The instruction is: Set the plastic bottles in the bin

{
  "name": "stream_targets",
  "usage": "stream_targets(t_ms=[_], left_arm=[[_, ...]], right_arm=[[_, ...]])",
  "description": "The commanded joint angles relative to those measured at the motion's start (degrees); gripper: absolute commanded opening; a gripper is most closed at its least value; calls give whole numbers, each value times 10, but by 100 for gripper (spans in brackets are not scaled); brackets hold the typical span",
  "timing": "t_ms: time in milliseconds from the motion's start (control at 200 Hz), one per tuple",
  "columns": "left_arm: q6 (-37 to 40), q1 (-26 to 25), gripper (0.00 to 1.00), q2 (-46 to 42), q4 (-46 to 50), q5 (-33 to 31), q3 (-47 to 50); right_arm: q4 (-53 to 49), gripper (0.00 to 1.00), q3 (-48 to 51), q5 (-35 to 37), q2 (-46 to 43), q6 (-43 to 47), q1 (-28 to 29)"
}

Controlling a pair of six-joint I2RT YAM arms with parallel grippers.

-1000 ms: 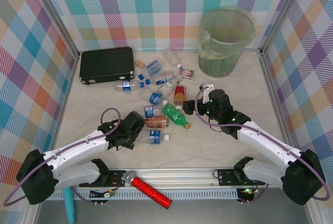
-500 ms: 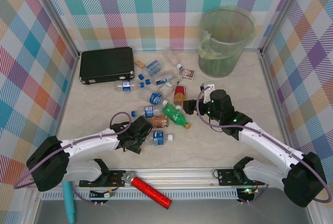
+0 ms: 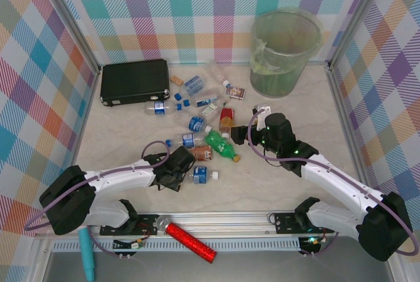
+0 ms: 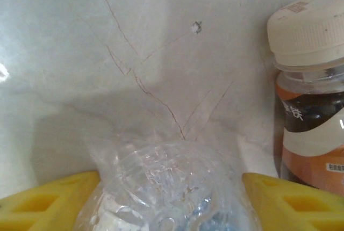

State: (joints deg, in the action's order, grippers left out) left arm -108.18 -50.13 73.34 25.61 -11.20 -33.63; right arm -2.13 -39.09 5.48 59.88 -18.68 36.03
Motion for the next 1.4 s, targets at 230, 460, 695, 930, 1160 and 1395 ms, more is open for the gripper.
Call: stream_targets(t_ms=[230,460,695,930,1160,1395], left_arm=[[47,14,62,-117,70,-109,-20],[233,58,61,-154,144,-170,-123],[485,149,61,-127,54,-60,-199],[646,179,61,-67,31,42,-297],[724,190,61,-51,34,95,-345],[732,207,61,-73,30,124,-332]], right_arm=[[27,99,-9,-75,-4,3,5],[14,99,-33,-161,-5,-17,5],[-1,94,-56,-307,4,27,10],[-59,85,-123,-317,48,89,81],[-122,71,-200,-321,132,121,109],[-136,66,-221,-301,164,131,118]])
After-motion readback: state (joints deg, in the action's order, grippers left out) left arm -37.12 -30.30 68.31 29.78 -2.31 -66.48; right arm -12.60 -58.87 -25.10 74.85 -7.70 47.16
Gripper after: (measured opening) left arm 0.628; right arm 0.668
